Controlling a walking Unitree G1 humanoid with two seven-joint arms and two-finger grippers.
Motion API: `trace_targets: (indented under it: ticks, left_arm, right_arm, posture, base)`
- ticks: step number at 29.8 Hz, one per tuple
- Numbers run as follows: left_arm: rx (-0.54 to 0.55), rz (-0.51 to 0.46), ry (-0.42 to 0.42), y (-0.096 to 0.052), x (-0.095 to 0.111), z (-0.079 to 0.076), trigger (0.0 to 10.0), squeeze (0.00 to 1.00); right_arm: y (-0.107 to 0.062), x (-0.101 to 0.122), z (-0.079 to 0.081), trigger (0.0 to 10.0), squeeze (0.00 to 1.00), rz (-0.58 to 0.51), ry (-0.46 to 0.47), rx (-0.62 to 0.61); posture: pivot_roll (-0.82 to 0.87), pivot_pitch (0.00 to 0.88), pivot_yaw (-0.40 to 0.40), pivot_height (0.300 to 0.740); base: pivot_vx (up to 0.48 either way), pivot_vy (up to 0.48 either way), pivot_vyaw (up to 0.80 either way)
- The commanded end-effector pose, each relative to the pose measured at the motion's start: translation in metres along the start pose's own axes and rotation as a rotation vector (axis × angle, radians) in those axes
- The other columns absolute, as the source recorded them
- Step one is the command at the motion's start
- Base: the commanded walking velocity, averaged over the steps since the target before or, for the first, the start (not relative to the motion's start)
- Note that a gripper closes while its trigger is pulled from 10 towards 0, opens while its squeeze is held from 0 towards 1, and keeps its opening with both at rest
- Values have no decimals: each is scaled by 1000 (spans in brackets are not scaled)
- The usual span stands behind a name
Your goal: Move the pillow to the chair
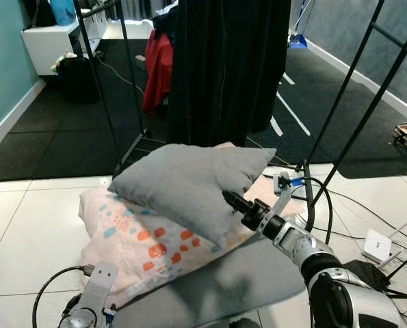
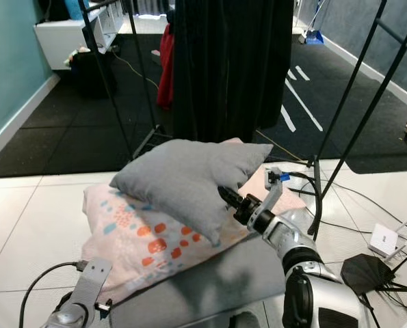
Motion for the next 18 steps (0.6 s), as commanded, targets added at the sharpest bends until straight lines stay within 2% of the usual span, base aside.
trace_targets:
  ticks: [1,18]
  left_arm:
    - [-4,30,18,-1,-8,-1,10000,0]
    - [-2,39,23,-3,-14,2,10000,0]
  right_arm:
    - [2,9,4,0,0,-30,-15,35]
    - [5,8,5,0,0,-27,-31,32]
  posture:
    - [-121,60,-64,660]
    - [-116,60,-59,709]
  base:
    - [0,0,0]
    - [0,0,0]
Point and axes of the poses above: a point about 5 cm out from each wrist's last joint towards the gripper, its own y axis pointing out of the wrist towards the gripper, its own x axis along the axis of the wrist's last joint, z = x × y, the point moved 2 cm from there along y, pointing out of the wrist towards the gripper, and after that the axes turned 9 degrees about -y, right-handed, at the moved point
